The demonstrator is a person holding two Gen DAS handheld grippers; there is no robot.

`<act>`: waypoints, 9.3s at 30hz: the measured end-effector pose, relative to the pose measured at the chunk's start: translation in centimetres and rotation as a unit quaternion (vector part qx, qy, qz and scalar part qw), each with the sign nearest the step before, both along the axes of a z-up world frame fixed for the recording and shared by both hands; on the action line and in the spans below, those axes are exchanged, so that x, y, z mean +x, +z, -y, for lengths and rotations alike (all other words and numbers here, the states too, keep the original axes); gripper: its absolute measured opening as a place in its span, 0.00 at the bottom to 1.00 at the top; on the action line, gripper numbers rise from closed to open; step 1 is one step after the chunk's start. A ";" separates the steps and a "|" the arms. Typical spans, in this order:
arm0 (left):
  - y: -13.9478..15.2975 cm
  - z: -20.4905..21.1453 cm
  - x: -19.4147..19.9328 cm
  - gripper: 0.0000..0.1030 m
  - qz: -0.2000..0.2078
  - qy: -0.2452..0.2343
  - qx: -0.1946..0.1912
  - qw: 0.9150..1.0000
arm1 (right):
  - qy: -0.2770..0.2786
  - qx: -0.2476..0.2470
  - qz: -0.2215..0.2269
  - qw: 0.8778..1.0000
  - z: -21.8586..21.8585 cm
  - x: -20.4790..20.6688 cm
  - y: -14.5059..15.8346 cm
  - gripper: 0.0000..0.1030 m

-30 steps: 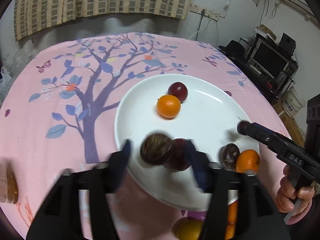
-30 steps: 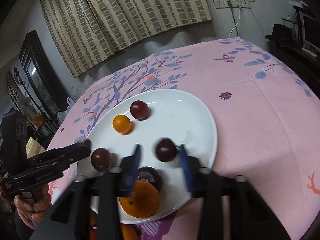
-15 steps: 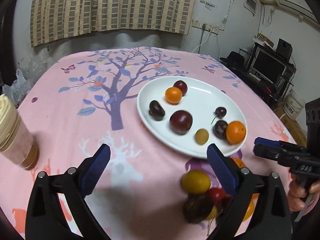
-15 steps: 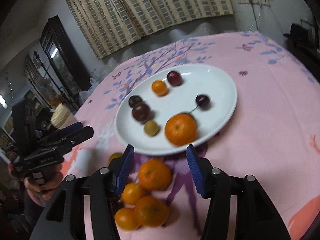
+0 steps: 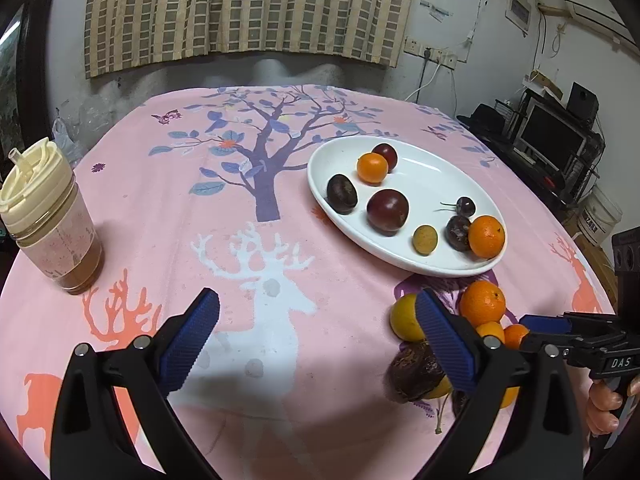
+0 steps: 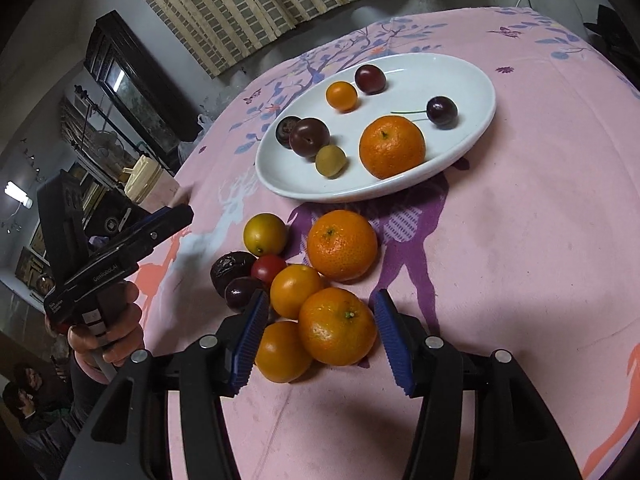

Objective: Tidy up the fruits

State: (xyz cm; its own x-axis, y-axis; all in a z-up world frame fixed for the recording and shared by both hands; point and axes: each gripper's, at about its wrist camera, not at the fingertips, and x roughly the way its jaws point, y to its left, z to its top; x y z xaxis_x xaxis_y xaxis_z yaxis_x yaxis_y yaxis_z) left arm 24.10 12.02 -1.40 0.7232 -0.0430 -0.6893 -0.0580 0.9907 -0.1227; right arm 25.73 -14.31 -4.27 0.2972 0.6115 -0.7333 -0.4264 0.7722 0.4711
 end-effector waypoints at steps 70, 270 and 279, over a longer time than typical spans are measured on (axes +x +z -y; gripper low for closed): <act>-1.5 2.0 -1.7 0.30 -0.045 -0.151 -0.126 0.979 | -0.026 0.075 0.062 0.995 2.6 -0.7 3.0 0.41; -0.1 0.3 2.6 0.95 0.008 -0.012 0.011 1.000 | -0.017 0.085 -0.004 0.996 1.3 1.6 1.6 0.56; 0.2 -0.5 0.9 0.95 0.015 0.006 -0.004 1.000 | 0.018 0.089 -0.064 0.994 0.2 0.9 -0.2 0.56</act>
